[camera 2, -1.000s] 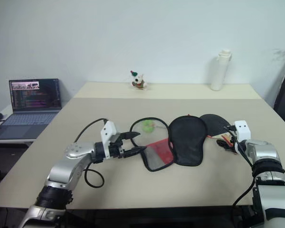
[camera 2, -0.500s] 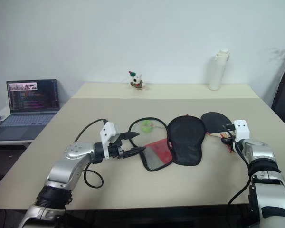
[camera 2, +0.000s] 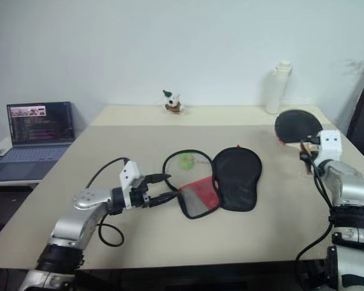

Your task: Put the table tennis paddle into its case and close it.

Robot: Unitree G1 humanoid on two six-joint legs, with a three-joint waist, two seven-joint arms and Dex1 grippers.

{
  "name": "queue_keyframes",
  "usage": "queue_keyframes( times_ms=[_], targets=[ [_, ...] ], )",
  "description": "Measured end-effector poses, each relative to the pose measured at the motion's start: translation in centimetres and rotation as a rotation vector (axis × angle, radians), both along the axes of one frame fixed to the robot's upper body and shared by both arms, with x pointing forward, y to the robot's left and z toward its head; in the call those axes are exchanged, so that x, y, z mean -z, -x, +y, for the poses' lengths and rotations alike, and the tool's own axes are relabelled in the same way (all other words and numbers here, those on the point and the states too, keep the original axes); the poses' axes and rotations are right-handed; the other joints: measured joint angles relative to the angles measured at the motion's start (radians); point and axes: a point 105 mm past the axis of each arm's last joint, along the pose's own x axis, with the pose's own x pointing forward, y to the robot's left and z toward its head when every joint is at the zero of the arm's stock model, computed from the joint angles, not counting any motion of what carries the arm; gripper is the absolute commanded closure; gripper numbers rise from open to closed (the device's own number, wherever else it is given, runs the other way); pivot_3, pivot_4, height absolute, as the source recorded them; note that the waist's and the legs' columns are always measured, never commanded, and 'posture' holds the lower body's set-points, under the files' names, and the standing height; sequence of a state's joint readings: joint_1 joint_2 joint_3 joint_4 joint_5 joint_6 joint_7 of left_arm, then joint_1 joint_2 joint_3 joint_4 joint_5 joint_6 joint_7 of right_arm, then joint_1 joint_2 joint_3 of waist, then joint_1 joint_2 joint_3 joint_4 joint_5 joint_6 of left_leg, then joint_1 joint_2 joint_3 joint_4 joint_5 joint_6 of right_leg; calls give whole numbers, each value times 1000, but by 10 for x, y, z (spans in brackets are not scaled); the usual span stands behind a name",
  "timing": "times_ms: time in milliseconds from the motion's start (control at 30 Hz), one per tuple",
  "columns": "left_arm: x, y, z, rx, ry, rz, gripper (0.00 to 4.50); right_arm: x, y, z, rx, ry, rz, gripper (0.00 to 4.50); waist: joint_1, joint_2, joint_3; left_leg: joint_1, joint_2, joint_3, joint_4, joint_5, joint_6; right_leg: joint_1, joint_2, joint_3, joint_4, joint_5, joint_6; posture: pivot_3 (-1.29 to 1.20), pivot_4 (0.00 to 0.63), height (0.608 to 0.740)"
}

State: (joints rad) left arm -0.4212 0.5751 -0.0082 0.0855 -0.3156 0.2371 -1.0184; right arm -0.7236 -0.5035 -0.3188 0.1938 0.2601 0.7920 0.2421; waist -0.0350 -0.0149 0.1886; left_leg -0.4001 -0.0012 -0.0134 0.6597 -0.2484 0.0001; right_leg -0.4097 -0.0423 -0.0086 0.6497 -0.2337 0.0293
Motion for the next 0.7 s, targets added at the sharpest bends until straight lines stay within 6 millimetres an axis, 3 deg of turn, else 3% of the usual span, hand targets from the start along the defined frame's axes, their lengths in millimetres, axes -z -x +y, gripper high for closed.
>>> queue_keyframes(
  times_ms=[167, 267, 467, 700],
  targets=[
    [2, 2, 3, 0, -15, 2, 808, 30, 22, 96, -124, -231, 108, 3439, 9, 0, 0, -1, 2, -3, 0, 0, 0, -1, 3, 0, 2, 0, -1, 0, 150, 740],
    [1, 1, 3, -7, -17, -3, 808, 42, 33, 128, -153, -290, 171, 3439, 17, 0, 0, -2, -2, -3, 1, 0, 0, -2, 1, 0, 1, 0, -1, 0, 150, 740],
    [-2, 0, 3, -8, -18, -13, 808, 49, 37, 137, -115, -263, 189, 3439, 24, 0, 0, -3, -6, -1, 0, 0, 0, -1, -3, -1, -2, 0, 0, 0, 150, 740],
    [-3, 0, 2, -5, -18, -16, 808, 81, 41, 135, -65, -232, 272, 3439, 13, 0, 0, -2, -4, -1, 0, 0, 0, -2, -1, -2, 0, 0, 0, 0, 150, 740]
  ],
)
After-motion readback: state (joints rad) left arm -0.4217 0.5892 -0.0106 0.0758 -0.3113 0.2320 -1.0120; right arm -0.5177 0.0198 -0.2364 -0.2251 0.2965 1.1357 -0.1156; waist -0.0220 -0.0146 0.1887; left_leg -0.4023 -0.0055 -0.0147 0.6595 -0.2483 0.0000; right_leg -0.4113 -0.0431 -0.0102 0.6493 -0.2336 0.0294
